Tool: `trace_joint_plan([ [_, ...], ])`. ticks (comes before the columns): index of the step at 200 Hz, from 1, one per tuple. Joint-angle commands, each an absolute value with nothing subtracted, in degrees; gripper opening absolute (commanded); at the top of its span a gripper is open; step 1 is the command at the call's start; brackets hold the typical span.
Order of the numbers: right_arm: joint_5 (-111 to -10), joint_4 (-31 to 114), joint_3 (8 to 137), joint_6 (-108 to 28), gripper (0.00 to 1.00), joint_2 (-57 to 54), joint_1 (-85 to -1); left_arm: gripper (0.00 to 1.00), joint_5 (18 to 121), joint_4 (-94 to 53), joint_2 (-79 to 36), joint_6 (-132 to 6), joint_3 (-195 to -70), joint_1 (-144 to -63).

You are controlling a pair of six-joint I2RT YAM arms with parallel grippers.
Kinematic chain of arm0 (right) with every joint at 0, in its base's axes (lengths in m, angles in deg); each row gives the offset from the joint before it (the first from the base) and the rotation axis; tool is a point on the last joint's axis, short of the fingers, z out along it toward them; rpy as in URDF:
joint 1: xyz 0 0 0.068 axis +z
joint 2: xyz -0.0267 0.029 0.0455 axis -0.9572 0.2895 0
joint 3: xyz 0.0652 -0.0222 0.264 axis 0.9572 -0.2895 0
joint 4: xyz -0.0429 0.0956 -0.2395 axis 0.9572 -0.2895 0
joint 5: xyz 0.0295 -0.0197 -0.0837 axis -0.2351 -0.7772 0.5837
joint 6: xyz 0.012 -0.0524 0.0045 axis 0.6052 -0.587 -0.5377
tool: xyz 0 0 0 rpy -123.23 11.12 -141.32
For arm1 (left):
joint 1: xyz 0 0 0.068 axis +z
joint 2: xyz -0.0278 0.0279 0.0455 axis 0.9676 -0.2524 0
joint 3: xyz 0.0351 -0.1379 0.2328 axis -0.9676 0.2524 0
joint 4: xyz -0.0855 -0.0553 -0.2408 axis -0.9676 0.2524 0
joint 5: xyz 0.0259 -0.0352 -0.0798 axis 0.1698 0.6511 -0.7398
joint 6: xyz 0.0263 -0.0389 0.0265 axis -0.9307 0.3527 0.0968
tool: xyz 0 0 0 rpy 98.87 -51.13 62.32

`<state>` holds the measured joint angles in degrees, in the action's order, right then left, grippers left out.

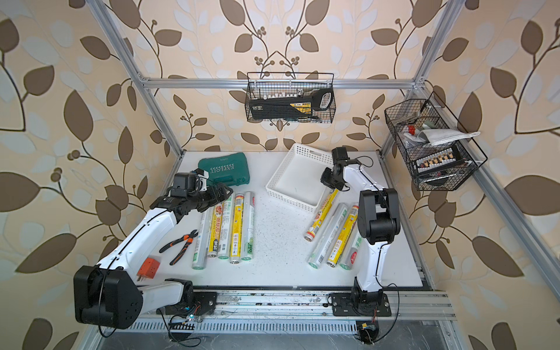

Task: Put the plastic wrap into the basket
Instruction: Move the basket to the center of the board.

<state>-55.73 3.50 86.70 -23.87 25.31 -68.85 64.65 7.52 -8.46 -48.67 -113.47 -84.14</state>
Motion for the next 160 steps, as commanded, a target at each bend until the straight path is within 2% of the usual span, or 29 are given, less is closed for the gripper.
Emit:
trace_joint_plan([
  [1,-57.08,2.67,84.73,-24.61,0.12,21.53,-67.52,0.99,63.2,11.0,-4.03,-48.18,-115.13,-84.88],
  [48,-56.6,1.12,81.61,-24.9,0.11,18.32,-64.44,0.99,60.87,10.94,-0.52,-45.86,-112.46,-86.61],
  [160,-54.33,1.49,68.95,-23.97,0.11,8.34,-58.12,0.99,63.32,14.78,4.66,-43.79,-109.64,-92.08],
])
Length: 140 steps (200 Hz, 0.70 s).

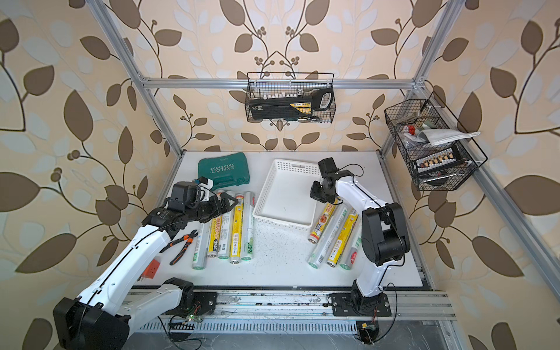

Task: Put the plastic wrap into the basket
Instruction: Move the basket to the center of the board.

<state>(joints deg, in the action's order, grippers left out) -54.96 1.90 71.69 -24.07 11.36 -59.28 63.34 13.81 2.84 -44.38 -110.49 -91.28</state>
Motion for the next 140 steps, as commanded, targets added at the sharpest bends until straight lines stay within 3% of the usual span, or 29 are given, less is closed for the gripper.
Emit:
trace_joint_plan([
  [1,-54.33,1.57,68.82,-23.94,0.11,8.21,-58.09,0.99,63.3,14.81,4.68,-43.79,-109.58,-92.17],
  [140,-52.81,1.67,58.59,-24.29,0.1,0.87,-53.6,0.99,67.56,15.83,9.39,-39.94,-103.57,-98.53],
])
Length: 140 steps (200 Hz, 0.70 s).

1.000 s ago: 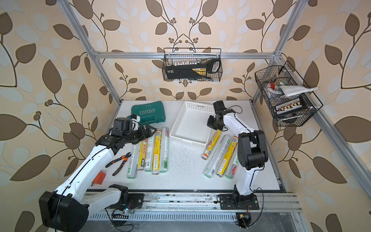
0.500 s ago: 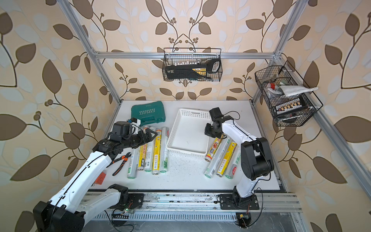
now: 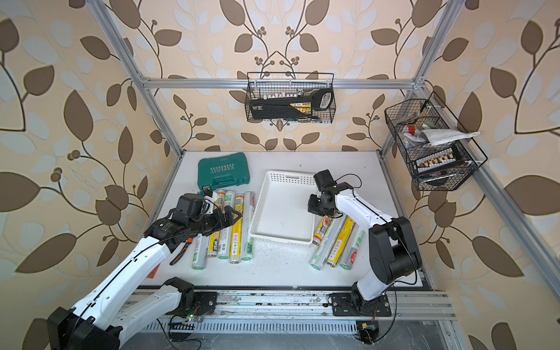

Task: Put the plastic wrap into the basket
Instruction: Move the basket to the center of the board.

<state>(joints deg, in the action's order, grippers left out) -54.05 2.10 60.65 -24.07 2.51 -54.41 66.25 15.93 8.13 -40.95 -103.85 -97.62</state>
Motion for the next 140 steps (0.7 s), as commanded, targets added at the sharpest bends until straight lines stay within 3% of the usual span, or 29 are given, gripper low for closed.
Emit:
trace_joint_plan([
  [1,-52.78,1.7,58.5,-24.27,0.1,0.87,-53.59,0.99,67.57,15.82,9.42,-39.93,-103.56,-98.6],
  [140,-51.48,5.19,49.71,-27.05,0.07,-5.29,-52.62,0.99,68.73,19.77,8.36,-39.22,-104.64,-102.88],
])
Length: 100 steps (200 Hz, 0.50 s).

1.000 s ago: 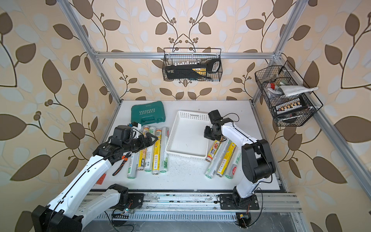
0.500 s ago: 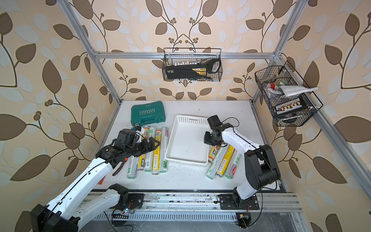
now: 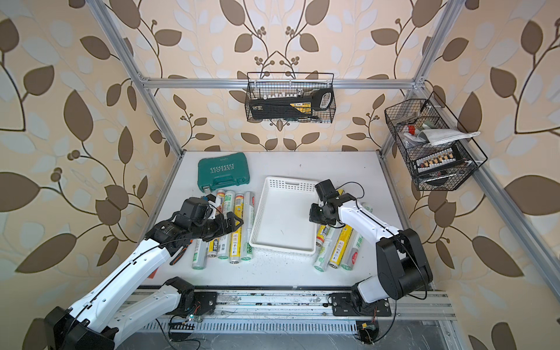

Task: Put the plastic wrap into the basket
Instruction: Move the basket to the center of the board.

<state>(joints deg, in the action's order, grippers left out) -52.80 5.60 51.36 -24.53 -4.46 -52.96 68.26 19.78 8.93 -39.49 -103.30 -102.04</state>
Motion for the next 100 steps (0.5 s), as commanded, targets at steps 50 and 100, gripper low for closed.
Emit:
trace_joint_plan([
  [50,-50.44,2.04,53.75,-29.11,0.28,-3.82,-52.8,0.99,68.67,19.26,6.69,-39.91,-105.26,-103.99],
  [100,-49.8,-5.1,59.97,-27.45,0.38,-7.12,-53.3,0.99,69.01,19.99,6.07,-41.63,-107.01,-104.05],
])
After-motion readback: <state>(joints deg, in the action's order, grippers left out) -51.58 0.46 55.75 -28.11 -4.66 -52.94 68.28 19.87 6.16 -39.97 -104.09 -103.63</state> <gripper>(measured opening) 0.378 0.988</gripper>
